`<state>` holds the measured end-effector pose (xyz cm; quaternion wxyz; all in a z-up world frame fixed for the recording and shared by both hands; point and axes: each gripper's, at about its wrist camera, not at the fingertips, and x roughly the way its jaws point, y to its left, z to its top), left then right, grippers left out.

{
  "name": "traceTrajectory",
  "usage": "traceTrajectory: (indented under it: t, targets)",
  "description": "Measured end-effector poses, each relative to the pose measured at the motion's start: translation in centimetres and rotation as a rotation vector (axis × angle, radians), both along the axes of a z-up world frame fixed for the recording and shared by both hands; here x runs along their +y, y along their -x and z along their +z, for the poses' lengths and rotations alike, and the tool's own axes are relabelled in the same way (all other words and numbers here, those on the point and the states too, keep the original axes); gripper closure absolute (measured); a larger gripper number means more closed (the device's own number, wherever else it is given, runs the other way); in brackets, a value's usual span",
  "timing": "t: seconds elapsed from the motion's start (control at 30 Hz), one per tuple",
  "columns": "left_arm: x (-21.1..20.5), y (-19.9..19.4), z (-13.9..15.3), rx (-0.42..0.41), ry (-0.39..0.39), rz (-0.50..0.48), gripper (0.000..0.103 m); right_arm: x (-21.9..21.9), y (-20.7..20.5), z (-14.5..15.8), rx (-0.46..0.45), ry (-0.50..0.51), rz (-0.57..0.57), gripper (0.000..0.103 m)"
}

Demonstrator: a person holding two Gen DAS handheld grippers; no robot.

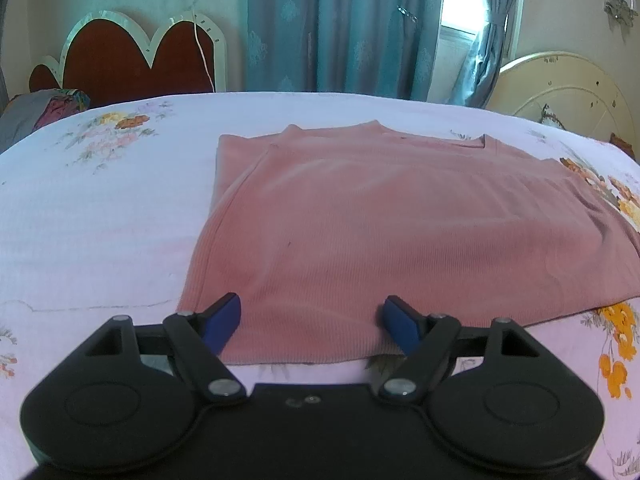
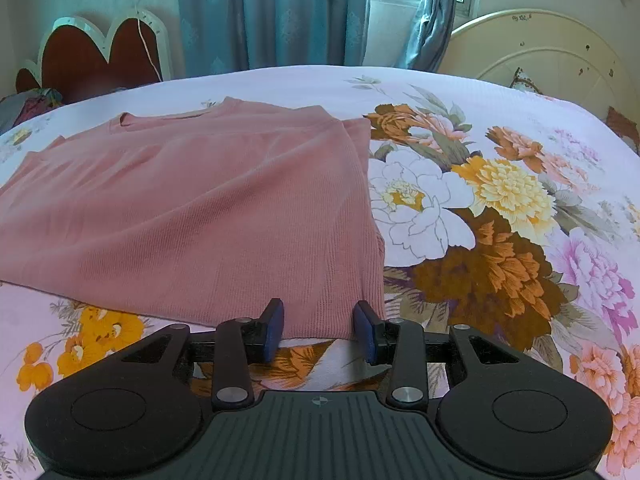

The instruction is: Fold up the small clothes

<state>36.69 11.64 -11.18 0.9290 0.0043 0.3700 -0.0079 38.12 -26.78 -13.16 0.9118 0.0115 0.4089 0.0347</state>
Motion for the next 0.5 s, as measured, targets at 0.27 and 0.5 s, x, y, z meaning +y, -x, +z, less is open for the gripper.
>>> traceTrajectory:
  t: [0.27,0.5]
  targets:
    - [0.7,3.2,1.8,-0.008,0.0,0.06,0.009,-1.5,3.4,2.7,-0.104,-0.099,-0.05,0.051]
    - [4.0,6.8,0.6,0.001,0.421,0.23,0.024,-0.1,4.8,4.2,-0.113,-0.18,-0.001,0.068]
